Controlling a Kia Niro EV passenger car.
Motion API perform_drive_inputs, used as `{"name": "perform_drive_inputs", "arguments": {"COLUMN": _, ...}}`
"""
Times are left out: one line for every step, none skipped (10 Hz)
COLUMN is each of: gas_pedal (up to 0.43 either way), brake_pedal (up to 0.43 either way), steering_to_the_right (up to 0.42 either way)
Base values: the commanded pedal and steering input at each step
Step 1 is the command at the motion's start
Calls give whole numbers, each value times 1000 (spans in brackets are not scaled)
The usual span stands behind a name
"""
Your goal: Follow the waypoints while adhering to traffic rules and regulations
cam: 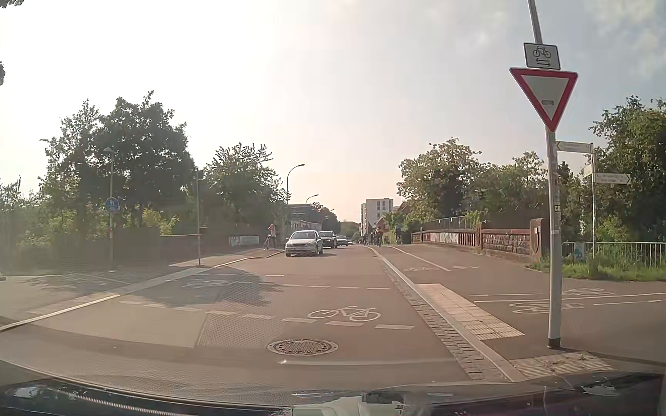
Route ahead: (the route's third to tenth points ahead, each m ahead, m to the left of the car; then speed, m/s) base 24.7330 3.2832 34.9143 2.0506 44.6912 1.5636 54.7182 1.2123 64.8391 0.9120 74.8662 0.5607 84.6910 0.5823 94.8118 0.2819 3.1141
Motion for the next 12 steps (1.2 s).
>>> {"name": "perform_drive_inputs", "arguments": {"gas_pedal": 0, "brake_pedal": 171, "steering_to_the_right": 12}}
{"name": "perform_drive_inputs", "arguments": {"gas_pedal": 0, "brake_pedal": 177, "steering_to_the_right": 10}}
{"name": "perform_drive_inputs", "arguments": {"gas_pedal": 0, "brake_pedal": 171, "steering_to_the_right": 7}}
{"name": "perform_drive_inputs", "arguments": {"gas_pedal": 0, "brake_pedal": 165, "steering_to_the_right": 2}}
{"name": "perform_drive_inputs", "arguments": {"gas_pedal": 0, "brake_pedal": 165, "steering_to_the_right": 0}}
{"name": "perform_drive_inputs", "arguments": {"gas_pedal": 0, "brake_pedal": 165, "steering_to_the_right": 1}}
{"name": "perform_drive_inputs", "arguments": {"gas_pedal": 0, "brake_pedal": 177, "steering_to_the_right": 0}}
{"name": "perform_drive_inputs", "arguments": {"gas_pedal": 0, "brake_pedal": 177, "steering_to_the_right": -1}}
{"name": "perform_drive_inputs", "arguments": {"gas_pedal": 0, "brake_pedal": 140, "steering_to_the_right": -3}}
{"name": "perform_drive_inputs", "arguments": {"gas_pedal": 0, "brake_pedal": 0, "steering_to_the_right": -4}}
{"name": "perform_drive_inputs", "arguments": {"gas_pedal": 0, "brake_pedal": 0, "steering_to_the_right": -3}}
{"name": "perform_drive_inputs", "arguments": {"gas_pedal": 0, "brake_pedal": 0, "steering_to_the_right": -2}}
